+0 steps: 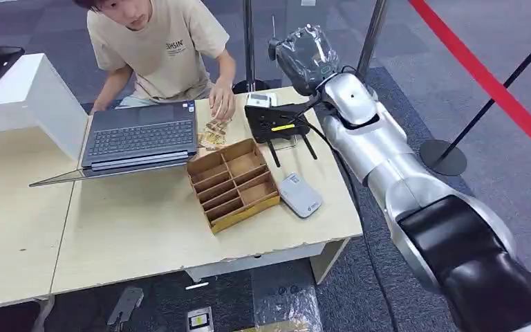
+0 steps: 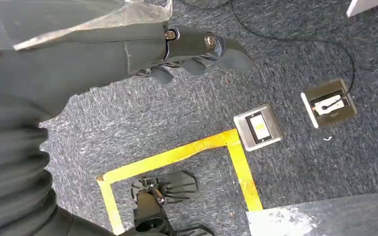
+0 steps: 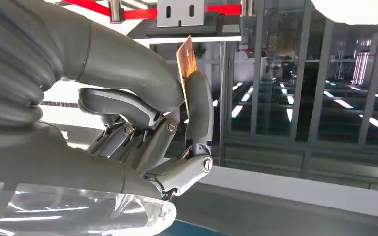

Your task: Pass the card to the sensor for recognition and then transmit it.

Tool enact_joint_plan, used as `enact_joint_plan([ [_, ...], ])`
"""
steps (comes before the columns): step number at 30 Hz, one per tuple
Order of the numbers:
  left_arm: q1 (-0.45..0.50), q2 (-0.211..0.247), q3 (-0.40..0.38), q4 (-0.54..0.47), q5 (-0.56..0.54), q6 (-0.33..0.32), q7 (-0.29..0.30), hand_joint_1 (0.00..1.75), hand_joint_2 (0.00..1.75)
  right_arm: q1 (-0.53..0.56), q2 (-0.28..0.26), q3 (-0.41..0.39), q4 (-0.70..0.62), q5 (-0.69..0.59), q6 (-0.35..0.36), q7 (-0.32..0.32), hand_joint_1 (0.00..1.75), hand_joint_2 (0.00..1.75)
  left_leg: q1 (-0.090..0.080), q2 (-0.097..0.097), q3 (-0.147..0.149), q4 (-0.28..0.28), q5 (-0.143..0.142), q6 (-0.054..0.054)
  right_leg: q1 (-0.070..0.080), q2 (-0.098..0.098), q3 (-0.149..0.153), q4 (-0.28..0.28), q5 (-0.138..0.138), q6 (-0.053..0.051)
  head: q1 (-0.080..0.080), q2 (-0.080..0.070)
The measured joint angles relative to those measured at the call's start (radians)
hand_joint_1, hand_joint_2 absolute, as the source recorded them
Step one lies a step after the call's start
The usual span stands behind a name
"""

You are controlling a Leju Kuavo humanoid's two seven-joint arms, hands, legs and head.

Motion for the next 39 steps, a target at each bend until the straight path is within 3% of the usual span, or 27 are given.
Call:
enact_joint_plan([
  [11, 0.010, -0.006, 0.000, 0.000, 0.003, 0.035, -0.005, 0.00, 1.75, -0.010, 0.000, 0.014, 0.034, -0.004, 0.001, 0.002, 1.75, 1.75, 0.000, 0.000, 0.000, 0.000, 0.000, 0.000, 0.000, 0.000, 0.000, 0.000, 0.000, 0.000, 0.000, 0.000],
  [32, 0.010, -0.011, 0.000, 0.000, -0.003, 0.036, -0.006, 0.00, 1.75, -0.009, 0.001, 0.019, 0.056, -0.016, -0.013, -0.005, 1.75, 1.75, 0.000, 0.000, 0.000, 0.000, 0.000, 0.000, 0.000, 0.000, 0.000, 0.000, 0.000, 0.000, 0.000, 0.000],
  [39, -0.002, -0.003, -0.003, 0.000, -0.018, 0.006, -0.016, 0.00, 1.75, -0.004, 0.001, 0.019, 0.059, 0.000, 0.003, 0.013, 1.75, 1.75, 0.000, 0.000, 0.000, 0.000, 0.000, 0.000, 0.000, 0.000, 0.000, 0.000, 0.000, 0.000, 0.000, 0.000],
])
